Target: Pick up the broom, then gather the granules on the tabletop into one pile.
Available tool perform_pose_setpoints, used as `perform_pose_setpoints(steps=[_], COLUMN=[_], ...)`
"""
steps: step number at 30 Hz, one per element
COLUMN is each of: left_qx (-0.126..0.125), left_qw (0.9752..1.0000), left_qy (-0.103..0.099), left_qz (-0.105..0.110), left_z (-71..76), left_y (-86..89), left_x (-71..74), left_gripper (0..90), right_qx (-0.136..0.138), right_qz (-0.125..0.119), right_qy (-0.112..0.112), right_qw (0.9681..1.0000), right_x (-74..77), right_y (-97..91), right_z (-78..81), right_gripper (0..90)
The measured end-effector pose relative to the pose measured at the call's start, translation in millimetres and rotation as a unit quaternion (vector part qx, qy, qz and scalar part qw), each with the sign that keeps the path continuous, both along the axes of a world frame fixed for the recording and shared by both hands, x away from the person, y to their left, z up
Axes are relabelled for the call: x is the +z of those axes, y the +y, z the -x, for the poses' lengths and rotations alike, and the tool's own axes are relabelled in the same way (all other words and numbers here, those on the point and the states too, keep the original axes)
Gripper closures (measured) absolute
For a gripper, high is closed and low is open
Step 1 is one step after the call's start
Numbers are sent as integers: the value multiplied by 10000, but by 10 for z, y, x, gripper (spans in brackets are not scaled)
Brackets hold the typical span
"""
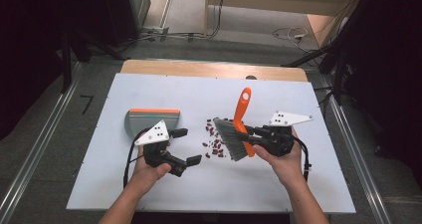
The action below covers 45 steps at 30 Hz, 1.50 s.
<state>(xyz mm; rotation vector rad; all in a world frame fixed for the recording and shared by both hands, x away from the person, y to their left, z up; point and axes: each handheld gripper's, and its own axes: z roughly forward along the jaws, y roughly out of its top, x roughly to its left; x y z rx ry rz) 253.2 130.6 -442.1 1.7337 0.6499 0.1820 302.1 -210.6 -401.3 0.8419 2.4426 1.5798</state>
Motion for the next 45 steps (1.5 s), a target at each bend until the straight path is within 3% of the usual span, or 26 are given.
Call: perform_pose_setpoints(steps=[3,6,9,15,18,23,25,26,30,36,37,38,43,45], left_qx=[126,221,323,501,552,592,690,712,823,909,937,954,1042,1018], left_qw=[9999,9997,9994,9985,9982,9980,9973,9971,9962,9954,9951,9949,9943,9945], left_qy=[-36,-59,-107,-150,-167,-198,-233,-228,-232,-252,-271,-274,-215,-199], left_qz=[-29,-50,-113,-187,-180,-99,-130,-116,-143,-146,-184,-189,-122,-124], left_z=[10,23,38,75,107,175,200,211,240,247,249,247,230,223], left_y=[67,140,209,293,337,437,482,503,539,561,566,572,616,622], left_x=[-7,-14,-19,-26,-24,-43,-62,-72,-118,-133,-134,-137,-166,-171], left_gripper=[0,0,0,0,0,0,0,0,0,0,0,0,0,0], right_qx=[-147,-436,-498,-927,-992,-1219,-1336,-1336,-1479,-1665,-1718,-1718,-1696,-1682], right_qz=[57,265,296,533,626,922,1194,1194,1507,2014,2253,2253,2709,2937], right_qy=[0,-42,-36,-104,-142,-146,-175,-175,-150,-83,-69,-69,-113,-188], right_qw=[9999,9987,9983,9942,9930,9881,9837,9837,9773,9652,9590,9590,9475,9408], right_x=[-2,-7,-13,8,32,43,14,14,-1,7,2,2,-41,-64], right_y=[-41,-95,-125,-230,-248,-240,-214,-214,-197,-131,-86,-86,70,148], right_z=[-17,-45,-65,-112,-130,-177,-231,-231,-345,-565,-637,-637,-798,-855], right_gripper=[694,694,694,694,694,693,694,694,693,693,693,693,693,693])
